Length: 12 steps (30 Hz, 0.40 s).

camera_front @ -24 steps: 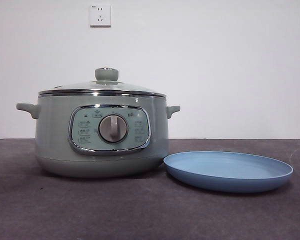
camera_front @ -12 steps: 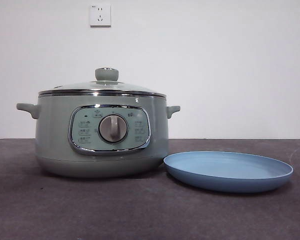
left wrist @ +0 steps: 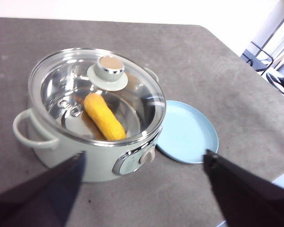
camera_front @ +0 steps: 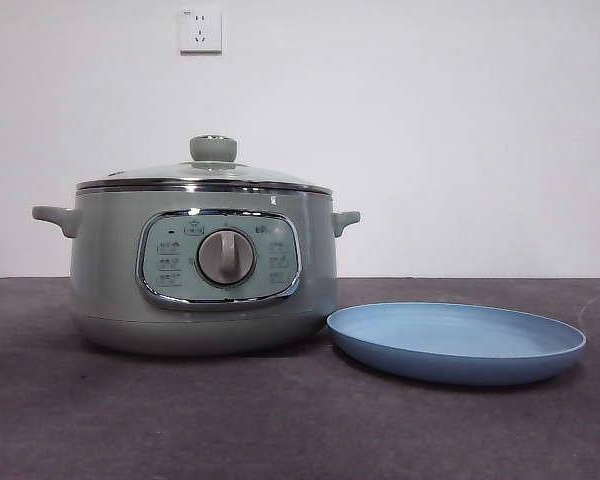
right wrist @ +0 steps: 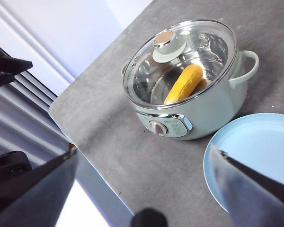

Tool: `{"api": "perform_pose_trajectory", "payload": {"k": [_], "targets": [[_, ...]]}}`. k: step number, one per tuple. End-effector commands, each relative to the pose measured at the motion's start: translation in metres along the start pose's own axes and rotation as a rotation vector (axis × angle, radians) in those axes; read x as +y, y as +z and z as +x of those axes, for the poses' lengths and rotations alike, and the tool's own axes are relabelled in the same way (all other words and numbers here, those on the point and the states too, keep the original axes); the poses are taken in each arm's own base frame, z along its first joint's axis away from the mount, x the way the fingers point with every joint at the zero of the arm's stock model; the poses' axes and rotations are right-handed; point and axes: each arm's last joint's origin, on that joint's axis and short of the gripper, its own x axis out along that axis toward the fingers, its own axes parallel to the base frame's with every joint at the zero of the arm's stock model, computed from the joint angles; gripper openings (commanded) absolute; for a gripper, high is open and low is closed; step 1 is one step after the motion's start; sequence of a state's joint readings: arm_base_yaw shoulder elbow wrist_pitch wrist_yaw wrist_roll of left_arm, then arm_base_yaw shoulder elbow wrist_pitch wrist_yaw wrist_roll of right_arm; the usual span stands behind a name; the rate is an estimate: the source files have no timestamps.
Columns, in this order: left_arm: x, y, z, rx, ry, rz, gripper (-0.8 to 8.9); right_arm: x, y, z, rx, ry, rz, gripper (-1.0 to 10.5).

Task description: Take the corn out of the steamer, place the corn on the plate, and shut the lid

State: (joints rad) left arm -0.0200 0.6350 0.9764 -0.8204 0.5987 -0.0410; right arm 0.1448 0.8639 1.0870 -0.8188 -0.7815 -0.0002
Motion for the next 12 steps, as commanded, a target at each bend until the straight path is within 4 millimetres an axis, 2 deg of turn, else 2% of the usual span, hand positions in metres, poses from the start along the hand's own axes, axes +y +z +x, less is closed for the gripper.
{"api": "perform_pose_trajectory", "payload": {"k": [1,6,12], "targets": [[0.002,0.005,0.003,-0.024,-0.013,0.032,4.71,0.0,0.001,0.0,-0.002,0.001,-0.013,4.8],[0.011,0.015,0.018,-0.037,-0.016,0.036,4.68,0.0,0.001,0.0,-0.002,0.001,-0.013,4.8],[0.025,0.031,0.05,-0.051,-0.05,0.042,4.68,-0.002,0.001,0.003,0.009,0.001,-0.003,4.8]]}}
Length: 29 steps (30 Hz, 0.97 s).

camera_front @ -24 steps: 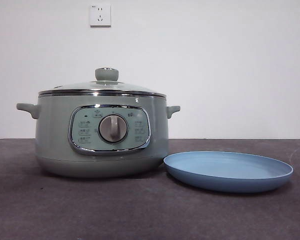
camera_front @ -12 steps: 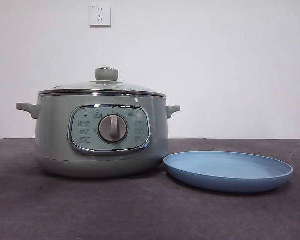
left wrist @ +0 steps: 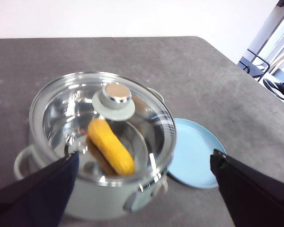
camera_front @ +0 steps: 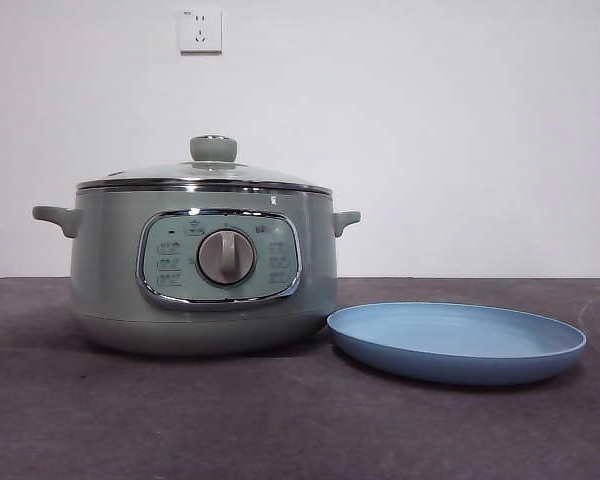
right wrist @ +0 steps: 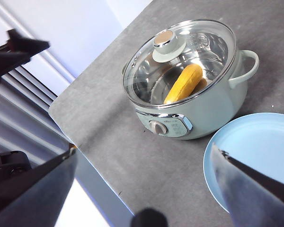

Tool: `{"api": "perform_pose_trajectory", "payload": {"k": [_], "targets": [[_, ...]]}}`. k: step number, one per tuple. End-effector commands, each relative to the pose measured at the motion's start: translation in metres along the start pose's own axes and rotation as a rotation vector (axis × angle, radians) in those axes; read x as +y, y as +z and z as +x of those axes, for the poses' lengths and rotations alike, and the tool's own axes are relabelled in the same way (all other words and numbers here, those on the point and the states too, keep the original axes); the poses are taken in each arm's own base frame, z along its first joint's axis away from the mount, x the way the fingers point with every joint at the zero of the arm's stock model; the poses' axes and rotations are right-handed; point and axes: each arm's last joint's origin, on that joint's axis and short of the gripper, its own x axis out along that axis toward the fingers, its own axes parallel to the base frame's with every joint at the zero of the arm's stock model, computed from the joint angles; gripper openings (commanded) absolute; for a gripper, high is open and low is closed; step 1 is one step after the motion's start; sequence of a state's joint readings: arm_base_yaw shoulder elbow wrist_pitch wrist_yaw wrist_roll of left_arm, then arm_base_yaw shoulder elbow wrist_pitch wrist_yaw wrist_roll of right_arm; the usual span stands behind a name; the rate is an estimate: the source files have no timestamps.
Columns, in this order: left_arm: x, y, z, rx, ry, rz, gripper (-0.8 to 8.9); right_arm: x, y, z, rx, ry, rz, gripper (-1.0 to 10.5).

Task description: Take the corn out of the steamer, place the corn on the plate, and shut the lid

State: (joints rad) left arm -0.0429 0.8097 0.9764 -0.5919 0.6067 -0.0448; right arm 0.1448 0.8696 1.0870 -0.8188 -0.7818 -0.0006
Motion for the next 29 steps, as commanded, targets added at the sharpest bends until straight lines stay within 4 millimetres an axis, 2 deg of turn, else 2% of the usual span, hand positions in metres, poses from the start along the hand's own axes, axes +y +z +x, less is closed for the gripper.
{"api": "perform_pose_trajectory", "payload": {"k": [1,15,23,29], "targets": [[0.005,0.009,0.016,-0.018,-0.03,0.016,4.68,-0.002,0.001,0.003,0.007,0.0,-0.004,4.8],[0.021,0.046,0.119,-0.006,-0.029,0.084,4.67,-0.017,0.003,0.017,0.058,0.0,0.039,4.8],[0.023,0.044,0.174,0.03,0.017,0.129,4.67,-0.018,0.003,0.019,0.065,0.0,0.046,4.8],[0.017,0.033,0.199,0.06,0.056,0.171,4.67,-0.019,0.003,0.019,0.066,0.0,0.046,4.8]]}}
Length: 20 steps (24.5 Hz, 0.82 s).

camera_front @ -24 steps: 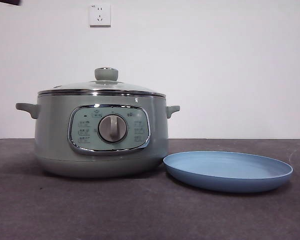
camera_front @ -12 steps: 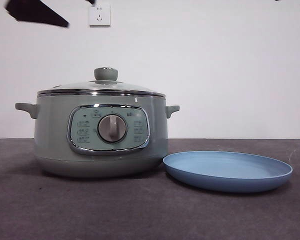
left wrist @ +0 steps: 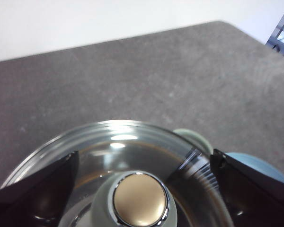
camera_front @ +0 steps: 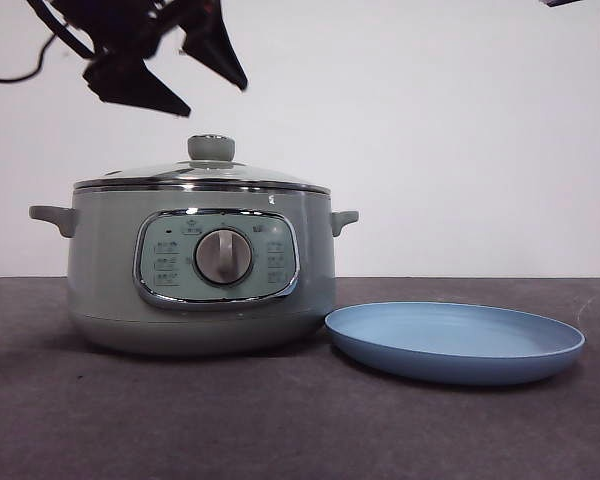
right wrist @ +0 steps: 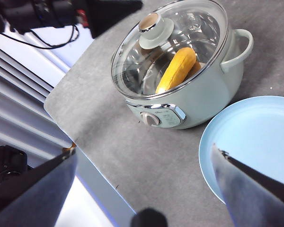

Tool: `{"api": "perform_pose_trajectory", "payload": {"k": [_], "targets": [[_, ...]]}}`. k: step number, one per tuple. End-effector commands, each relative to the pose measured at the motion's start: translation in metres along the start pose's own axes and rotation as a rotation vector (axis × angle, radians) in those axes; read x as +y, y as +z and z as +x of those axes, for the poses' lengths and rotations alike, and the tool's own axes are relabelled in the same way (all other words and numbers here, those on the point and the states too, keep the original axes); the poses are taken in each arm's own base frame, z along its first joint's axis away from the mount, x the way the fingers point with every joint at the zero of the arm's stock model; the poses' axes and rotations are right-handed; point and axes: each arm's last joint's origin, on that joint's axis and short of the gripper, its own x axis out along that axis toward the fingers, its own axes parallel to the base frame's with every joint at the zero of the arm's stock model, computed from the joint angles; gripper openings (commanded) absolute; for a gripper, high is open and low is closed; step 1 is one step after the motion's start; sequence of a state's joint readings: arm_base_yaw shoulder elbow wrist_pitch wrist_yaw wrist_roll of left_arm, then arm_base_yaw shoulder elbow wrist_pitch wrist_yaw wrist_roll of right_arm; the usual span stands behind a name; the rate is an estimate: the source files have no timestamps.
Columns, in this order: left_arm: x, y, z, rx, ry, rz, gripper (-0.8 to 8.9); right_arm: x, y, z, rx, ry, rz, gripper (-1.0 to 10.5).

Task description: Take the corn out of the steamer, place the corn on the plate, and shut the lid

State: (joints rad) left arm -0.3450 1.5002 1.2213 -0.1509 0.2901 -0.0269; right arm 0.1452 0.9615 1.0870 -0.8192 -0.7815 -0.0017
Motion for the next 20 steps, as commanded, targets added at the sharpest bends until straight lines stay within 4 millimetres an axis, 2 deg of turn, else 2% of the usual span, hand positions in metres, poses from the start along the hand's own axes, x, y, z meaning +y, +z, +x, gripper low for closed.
{"api": "perform_pose_trajectory", "payload": {"k": [1,9,14,15,17,18,20], "targets": [[-0.005,-0.003,0.009,0.015,0.028,0.054,4.67,0.0,0.0,0.0,0.0,-0.001,-0.017,4.8],[-0.012,-0.02,0.031,0.111,0.071,0.067,4.67,0.0,0.0,0.0,0.0,-0.001,-0.017,4.8],[-0.013,-0.025,0.034,0.149,0.093,0.063,4.5,0.0,0.0,0.0,0.001,-0.001,-0.016,4.8],[-0.013,-0.026,0.034,0.156,0.092,0.061,4.04,0.0,0.0,0.0,0.001,-0.001,-0.016,4.8],[-0.012,-0.028,0.033,0.176,0.091,0.057,2.08,0.0,0.0,0.0,0.001,-0.001,-0.017,4.8],[-0.012,-0.029,0.033,0.19,0.091,0.055,1.46,0.0,0.0,0.0,0.001,-0.001,-0.017,4.8],[-0.013,-0.031,0.033,0.207,0.089,0.052,1.11,0.0,0.0,0.0,0.001,-0.001,-0.016,4.8]]}}
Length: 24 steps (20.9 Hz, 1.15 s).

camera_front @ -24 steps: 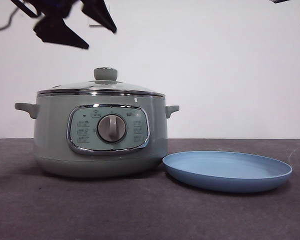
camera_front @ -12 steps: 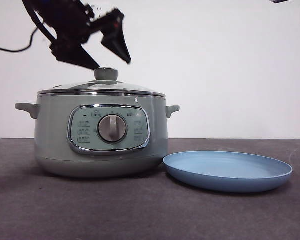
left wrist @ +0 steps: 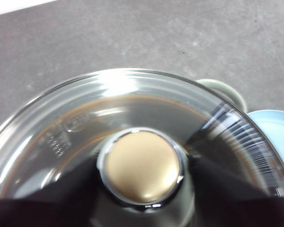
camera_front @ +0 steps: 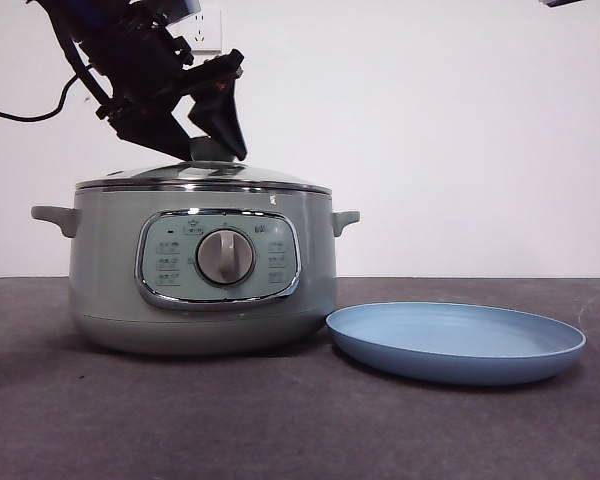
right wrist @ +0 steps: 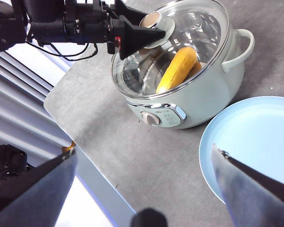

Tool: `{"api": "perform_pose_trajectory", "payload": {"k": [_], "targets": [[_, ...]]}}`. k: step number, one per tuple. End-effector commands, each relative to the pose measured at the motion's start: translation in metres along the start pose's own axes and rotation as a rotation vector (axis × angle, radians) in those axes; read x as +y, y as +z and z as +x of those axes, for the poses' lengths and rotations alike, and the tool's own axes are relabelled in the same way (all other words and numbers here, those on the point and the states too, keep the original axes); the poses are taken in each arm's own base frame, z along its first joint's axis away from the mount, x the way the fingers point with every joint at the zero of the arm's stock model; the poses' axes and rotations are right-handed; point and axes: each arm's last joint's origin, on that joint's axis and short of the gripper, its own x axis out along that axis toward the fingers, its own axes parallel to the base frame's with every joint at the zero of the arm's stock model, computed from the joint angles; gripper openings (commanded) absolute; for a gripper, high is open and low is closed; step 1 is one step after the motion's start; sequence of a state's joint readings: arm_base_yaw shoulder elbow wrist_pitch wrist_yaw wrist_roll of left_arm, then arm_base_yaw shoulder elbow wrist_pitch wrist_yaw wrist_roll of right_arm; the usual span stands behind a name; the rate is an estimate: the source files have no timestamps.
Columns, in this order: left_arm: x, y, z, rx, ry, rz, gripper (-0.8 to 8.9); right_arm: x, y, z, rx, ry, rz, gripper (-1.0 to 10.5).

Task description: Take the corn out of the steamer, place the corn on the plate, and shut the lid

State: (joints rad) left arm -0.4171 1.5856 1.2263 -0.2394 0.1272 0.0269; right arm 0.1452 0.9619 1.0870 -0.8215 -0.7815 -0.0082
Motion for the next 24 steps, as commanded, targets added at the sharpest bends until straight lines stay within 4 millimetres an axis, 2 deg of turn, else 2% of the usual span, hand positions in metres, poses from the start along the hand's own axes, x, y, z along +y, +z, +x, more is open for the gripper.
{"api": "perform_pose_trajectory", "payload": {"k": [1,3,8,15,19,24], "targets": [[-0.001,-0.004,0.003,0.033,-0.017,-0.002,0.87,0.0,0.0,0.0,-0.001,-0.001,-0.012,4.8],[-0.002,-0.004,0.003,0.028,-0.018,-0.001,-0.12,0.0,0.0,0.0,-0.001,-0.001,-0.012,4.8],[-0.001,0.003,-0.003,-0.004,-0.014,0.001,-0.09,0.0,0.0,0.0,0.0,-0.001,-0.011,4.8],[-0.004,0.049,-0.043,-0.102,-0.008,0.017,-0.08,0.0,0.0,0.0,0.003,-0.001,-0.008,4.8],[-0.008,0.067,-0.08,-0.127,-0.006,0.042,-0.08,0.0,0.0,0.0,0.003,-0.001,-0.008,4.8],[-0.01,0.064,-0.151,-0.17,-0.003,0.039,-0.08,0.0,0.0,0.0,0.001,-0.005,-0.01,4.8]]}}
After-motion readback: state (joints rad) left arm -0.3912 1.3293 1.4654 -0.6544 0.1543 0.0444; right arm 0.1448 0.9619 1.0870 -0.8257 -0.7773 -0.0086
